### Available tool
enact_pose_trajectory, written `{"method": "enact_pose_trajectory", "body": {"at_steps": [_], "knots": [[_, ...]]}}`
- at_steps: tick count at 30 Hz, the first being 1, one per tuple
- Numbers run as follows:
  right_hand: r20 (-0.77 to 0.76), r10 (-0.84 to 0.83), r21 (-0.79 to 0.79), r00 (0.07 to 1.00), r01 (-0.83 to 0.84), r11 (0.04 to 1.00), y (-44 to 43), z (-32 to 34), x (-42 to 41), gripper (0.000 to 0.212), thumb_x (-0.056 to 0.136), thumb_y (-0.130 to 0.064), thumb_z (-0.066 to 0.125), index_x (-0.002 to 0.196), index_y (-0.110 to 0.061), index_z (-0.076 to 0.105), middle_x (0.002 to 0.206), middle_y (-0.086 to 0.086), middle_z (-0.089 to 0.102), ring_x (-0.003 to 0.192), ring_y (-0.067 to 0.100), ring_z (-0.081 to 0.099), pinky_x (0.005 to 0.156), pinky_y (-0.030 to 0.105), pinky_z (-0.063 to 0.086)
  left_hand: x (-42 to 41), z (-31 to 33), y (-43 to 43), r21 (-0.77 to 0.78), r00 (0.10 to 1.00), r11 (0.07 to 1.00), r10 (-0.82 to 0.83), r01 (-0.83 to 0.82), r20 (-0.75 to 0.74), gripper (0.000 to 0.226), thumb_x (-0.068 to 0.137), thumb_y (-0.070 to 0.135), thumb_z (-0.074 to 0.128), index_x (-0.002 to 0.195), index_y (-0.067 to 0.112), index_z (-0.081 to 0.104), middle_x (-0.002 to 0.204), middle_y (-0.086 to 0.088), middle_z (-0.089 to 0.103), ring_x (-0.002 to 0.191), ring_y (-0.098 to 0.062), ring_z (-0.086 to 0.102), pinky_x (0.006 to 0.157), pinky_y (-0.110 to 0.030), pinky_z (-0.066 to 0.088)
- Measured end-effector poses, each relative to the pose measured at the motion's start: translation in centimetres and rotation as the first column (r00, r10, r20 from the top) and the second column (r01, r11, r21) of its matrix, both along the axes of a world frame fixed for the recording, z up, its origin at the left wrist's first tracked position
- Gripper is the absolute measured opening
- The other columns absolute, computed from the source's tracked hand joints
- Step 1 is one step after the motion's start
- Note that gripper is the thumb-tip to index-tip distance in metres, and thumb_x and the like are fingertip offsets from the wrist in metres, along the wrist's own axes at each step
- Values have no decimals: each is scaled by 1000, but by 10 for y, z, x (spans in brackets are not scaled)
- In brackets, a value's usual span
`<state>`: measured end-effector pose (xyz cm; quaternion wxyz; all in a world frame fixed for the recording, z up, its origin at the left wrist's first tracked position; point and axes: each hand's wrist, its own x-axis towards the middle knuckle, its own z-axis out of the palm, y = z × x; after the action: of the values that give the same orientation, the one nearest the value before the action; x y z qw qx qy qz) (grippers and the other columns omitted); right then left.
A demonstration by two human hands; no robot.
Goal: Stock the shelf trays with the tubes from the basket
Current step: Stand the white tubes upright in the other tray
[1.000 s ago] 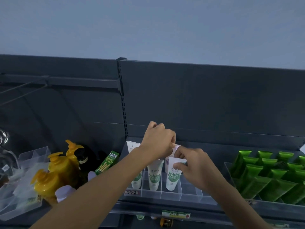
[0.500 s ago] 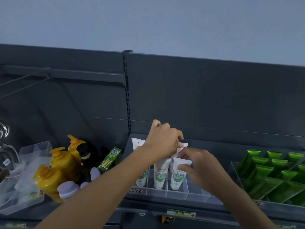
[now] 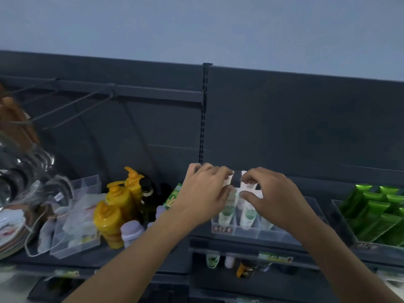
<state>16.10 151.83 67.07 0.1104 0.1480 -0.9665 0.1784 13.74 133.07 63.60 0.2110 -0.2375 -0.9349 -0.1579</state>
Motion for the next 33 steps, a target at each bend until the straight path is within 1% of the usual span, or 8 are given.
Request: {"method": "enact_pose_trajectory", "body": {"at_steps": [6,12,16,21,24,27,30,33], "knots": [[-17,13,17,1000,-12,1000,-77,-22,43,29,84,-33,71,111,-29,59,107,-16,61,101,7,58,83,28,47,54,-25,-96,-60,999,998,-7,9,37,34,93,45,51,122,29,56,113,11,67,107,-15,58,92,-36,40],[61,81,-51,995,-78,996,-145,-112,101,34,82,-32,75,112,-26,60,106,-10,63,95,12,62,79,37,54,118,-123,-178,25,959,1000,-2,-5,284,30,91,42,53,114,26,63,104,7,70,91,-22,65,73,-37,51],[224,135,-66,965,-124,990,-180,-218,138,33,80,-29,76,109,-26,60,102,-10,63,91,12,63,75,38,55,169,-235,-205,76,826,989,61,-125,561,19,91,37,59,109,31,63,100,11,69,91,-16,66,75,-33,53],[482,108,-17,869,-114,993,-205,-362,170,31,82,-25,72,109,-27,59,107,-10,63,98,15,62,84,36,52,215,-393,-208,-26,605,990,107,-140,789,15,94,32,50,104,28,61,101,3,71,93,-20,67,81,-38,55],[604,53,42,795,-98,994,-212,-438,179,29,84,-21,67,112,-25,60,115,-9,62,104,14,60,88,36,51,228,-468,-200,-82,507,988,138,-131,851,21,97,22,51,115,22,62,109,-2,69,97,-22,66,84,-38,55],[655,-24,141,756,-91,986,-211,-504,182,32,82,-10,68,110,-23,63,113,-6,61,100,17,61,84,36,52,226,-528,-191,-81,452,990,124,-113,884,38,94,9,51,130,21,58,120,-7,62,104,-26,64,88,-43,55],[703,-106,225,703,-78,971,-202,-554,179,48,76,2,69,118,-19,62,117,0,58,103,20,59,88,33,50,220,-569,-183,-66,416,992,106,-108,903,47,97,15,53,143,25,47,131,-7,51,112,-28,59,90,-46,55],[748,-147,273,647,-98,957,-194,-587,175,52,76,6,66,122,-18,61,119,6,54,105,25,59,85,30,47,221,-601,-179,-75,410,995,98,-71,907,47,100,19,52,144,30,46,133,-6,45,114,-28,57,90,-44,54]]}}
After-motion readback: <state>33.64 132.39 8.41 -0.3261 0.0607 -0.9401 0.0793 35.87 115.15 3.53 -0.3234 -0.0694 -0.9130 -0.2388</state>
